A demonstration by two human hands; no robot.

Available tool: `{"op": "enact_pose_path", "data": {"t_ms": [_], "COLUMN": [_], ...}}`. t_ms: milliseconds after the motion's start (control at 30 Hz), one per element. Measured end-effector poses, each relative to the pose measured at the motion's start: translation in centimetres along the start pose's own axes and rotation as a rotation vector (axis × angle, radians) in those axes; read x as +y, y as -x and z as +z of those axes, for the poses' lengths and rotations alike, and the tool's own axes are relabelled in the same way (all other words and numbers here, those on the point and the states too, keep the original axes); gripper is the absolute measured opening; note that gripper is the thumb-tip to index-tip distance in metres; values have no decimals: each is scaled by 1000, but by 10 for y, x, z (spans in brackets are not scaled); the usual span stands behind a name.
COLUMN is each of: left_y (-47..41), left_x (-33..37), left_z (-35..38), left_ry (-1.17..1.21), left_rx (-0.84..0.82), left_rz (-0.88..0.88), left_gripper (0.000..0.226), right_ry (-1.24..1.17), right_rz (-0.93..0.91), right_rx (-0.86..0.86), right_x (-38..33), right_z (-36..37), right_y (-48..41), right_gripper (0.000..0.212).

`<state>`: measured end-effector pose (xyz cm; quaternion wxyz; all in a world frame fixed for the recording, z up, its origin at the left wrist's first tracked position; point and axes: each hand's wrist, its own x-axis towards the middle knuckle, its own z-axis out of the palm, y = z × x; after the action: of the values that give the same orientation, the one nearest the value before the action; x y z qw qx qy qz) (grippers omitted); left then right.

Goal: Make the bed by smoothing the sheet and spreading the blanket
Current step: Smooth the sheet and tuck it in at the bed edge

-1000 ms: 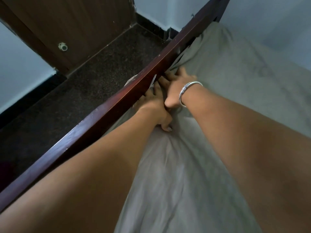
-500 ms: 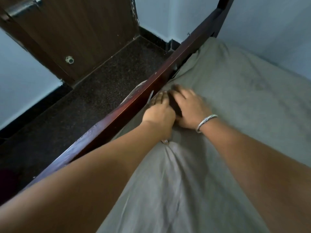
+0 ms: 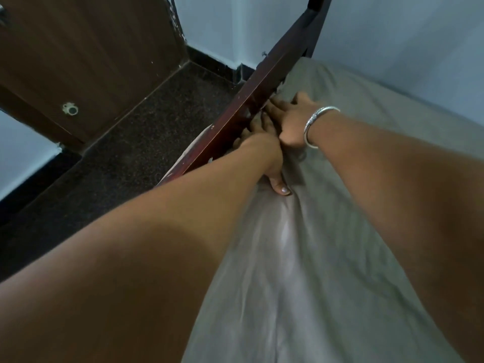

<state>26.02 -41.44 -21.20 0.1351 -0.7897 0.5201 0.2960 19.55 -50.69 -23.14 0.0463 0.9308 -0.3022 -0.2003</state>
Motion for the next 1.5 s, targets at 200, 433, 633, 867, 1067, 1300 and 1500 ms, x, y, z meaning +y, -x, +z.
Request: {"op": "enact_pose_path", "data": {"t_ms": [200,433,633,867,1067,1300,1500], "left_y": [-6,-14,-25,-31,-21,56,112], "left_x": [7,9,22,12,24,-21,-40], "left_z": [19,-6,-4,-4,5,94,145], "left_ry": [-59,-95,11,-45,21,-12,-167], "left_rx": [247,0,170,158,236,502,497], "left_rz": [86,56,73,124,115,259,337], "left_gripper": [122,155,130,154,139,76,76], "right_ry": [223,131,-377,-143,-576,-497,-358], "right_rz": [-70,-179,300,96,334,608,504], "right_rx": [-87,170,203,72,297,288,194], "right_x": [15,20,30,29,12,1,-60], "right_z": [-10,2,18,3,32,91,107], "right_y": [-12,-5,-2,-14,22,128,189], "right_gripper": [76,73,79,69,73,78,84]}}
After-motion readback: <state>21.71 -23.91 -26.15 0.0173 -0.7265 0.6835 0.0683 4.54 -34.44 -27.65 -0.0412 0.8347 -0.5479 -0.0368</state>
